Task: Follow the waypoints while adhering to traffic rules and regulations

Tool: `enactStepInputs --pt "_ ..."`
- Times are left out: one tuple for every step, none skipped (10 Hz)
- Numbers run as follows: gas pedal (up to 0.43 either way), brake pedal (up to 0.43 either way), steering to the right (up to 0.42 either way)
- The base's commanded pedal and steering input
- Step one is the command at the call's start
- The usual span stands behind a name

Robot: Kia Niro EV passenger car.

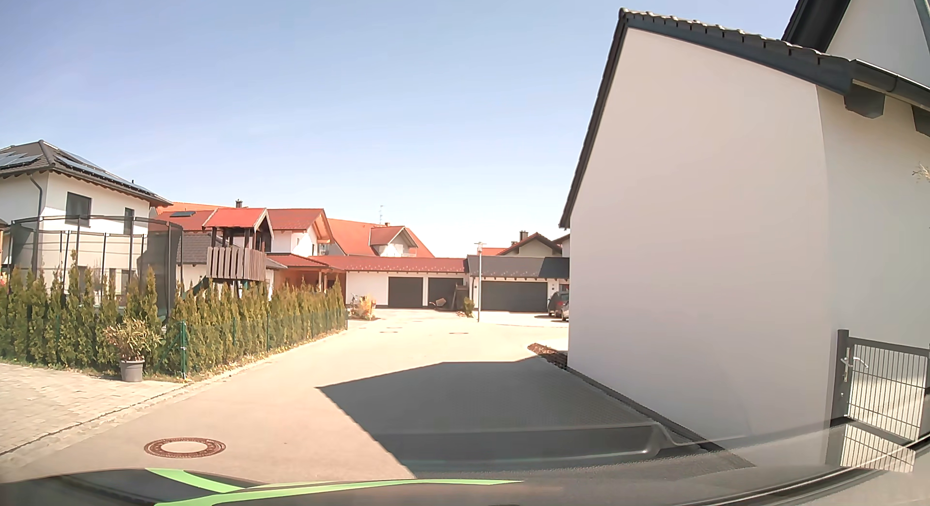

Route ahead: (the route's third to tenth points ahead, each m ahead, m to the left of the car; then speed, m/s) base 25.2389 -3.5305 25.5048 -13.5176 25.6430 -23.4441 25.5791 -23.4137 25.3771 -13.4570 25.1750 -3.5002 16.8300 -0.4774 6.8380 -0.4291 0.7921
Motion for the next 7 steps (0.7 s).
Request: enactStepInputs --pt "0.067 0.000 -0.042" --pt "0.067 0.000 -0.042" --pt "0.067 0.000 -0.042" --pt "0.079 0.000 -0.041" --pt "0.079 0.000 -0.042" --pt "0.079 0.000 -0.041" --pt "0.098 0.000 -0.041"
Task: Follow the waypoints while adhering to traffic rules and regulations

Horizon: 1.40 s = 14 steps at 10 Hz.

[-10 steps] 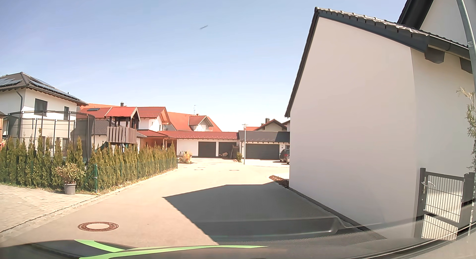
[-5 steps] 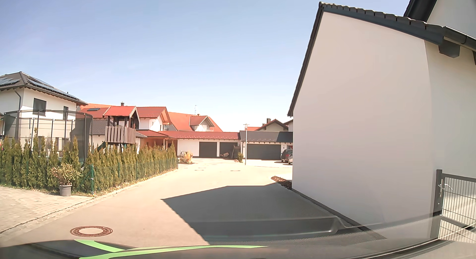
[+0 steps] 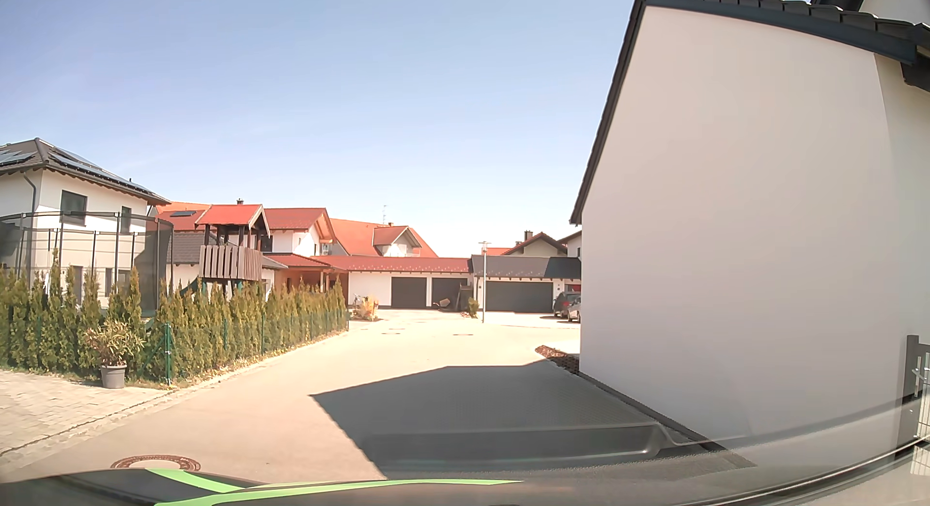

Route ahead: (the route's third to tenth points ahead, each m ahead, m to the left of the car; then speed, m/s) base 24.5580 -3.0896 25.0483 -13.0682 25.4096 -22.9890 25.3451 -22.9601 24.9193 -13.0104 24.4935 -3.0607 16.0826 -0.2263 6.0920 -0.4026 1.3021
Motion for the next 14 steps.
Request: enactStepInputs --pt "0.098 0.000 -0.040" --pt "0.098 0.000 -0.039" --pt "0.098 0.000 -0.037" --pt "0.098 0.000 -0.036" --pt "0.098 0.000 -0.036" --pt "0.098 0.000 -0.036" --pt "0.098 0.000 -0.036" --pt "0.098 0.000 -0.036" --pt "0.098 0.000 -0.036" --pt "0.098 0.000 -0.036" --pt "0.098 0.000 -0.036" --pt "0.098 0.000 -0.036" --pt "0.098 0.000 -0.036" --pt "0.098 0.000 -0.036"
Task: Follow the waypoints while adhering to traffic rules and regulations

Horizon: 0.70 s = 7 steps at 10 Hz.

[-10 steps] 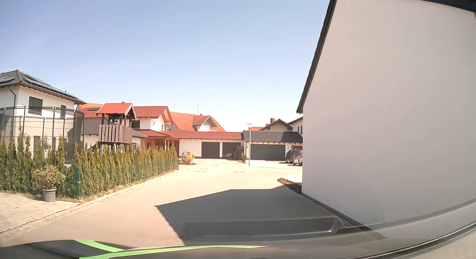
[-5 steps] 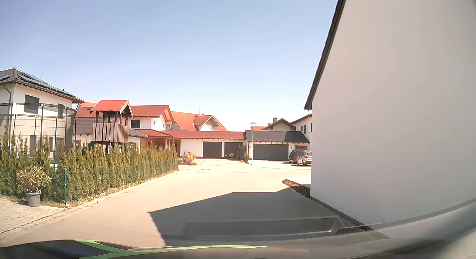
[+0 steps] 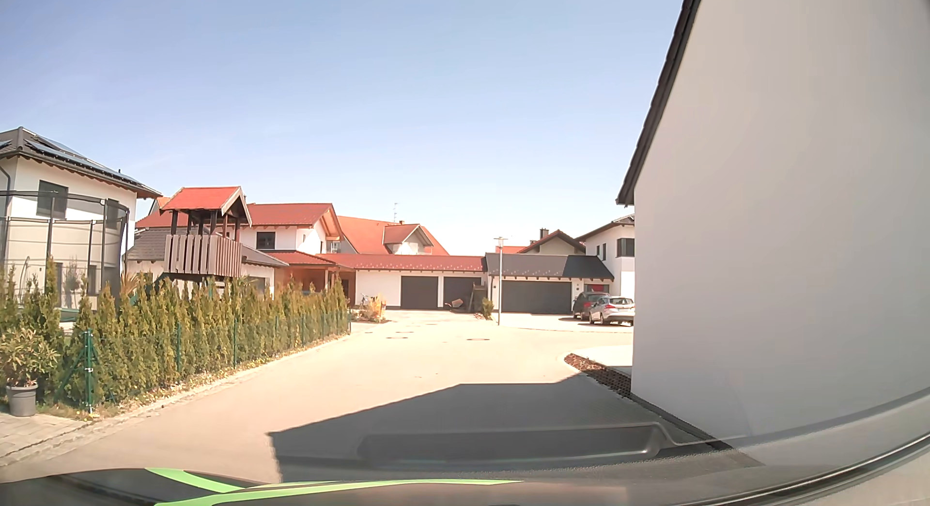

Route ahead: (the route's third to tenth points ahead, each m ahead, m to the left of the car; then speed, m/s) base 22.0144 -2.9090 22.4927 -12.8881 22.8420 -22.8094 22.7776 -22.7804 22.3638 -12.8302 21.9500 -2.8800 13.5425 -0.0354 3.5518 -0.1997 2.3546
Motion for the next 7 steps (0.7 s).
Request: enactStepInputs --pt "0.098 0.000 -0.036" --pt "0.098 0.000 -0.036" --pt "0.098 0.000 -0.036" --pt "0.079 0.000 -0.036" --pt "0.028 0.000 -0.037" --pt "0.020 0.000 -0.041" --pt "0.020 0.000 -0.050"
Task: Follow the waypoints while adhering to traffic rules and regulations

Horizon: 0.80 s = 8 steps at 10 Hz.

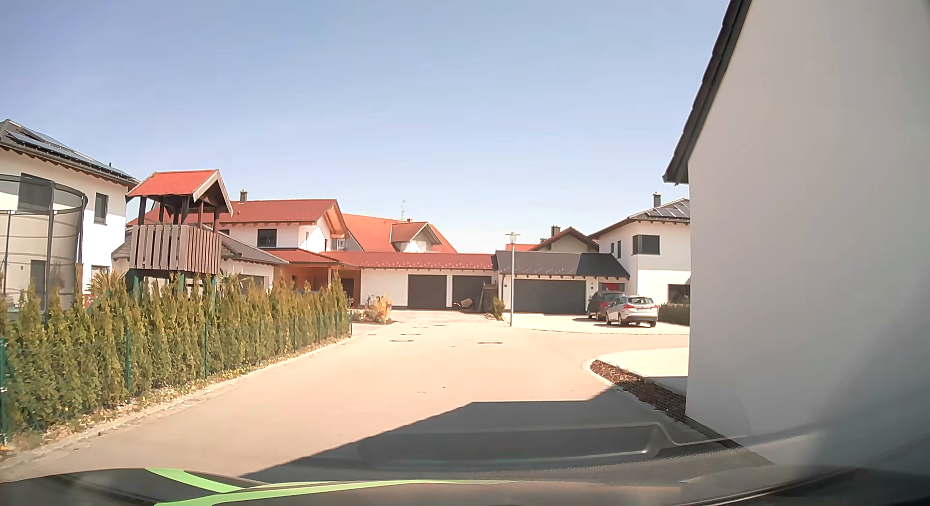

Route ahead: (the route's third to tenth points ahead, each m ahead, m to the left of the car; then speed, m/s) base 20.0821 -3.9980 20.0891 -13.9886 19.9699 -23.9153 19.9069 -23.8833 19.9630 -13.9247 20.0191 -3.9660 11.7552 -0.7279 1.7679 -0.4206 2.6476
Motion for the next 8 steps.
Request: enactStepInputs --pt "0.020 0.000 -0.060" --pt "0.020 0.000 -0.065" --pt "0.000 0.000 -0.066" --pt "0.000 0.000 -0.066" --pt "0.000 0.000 -0.066" --pt "0.000 0.000 -0.066" --pt "0.000 0.000 -0.066" --pt "0.008 0.000 -0.066"
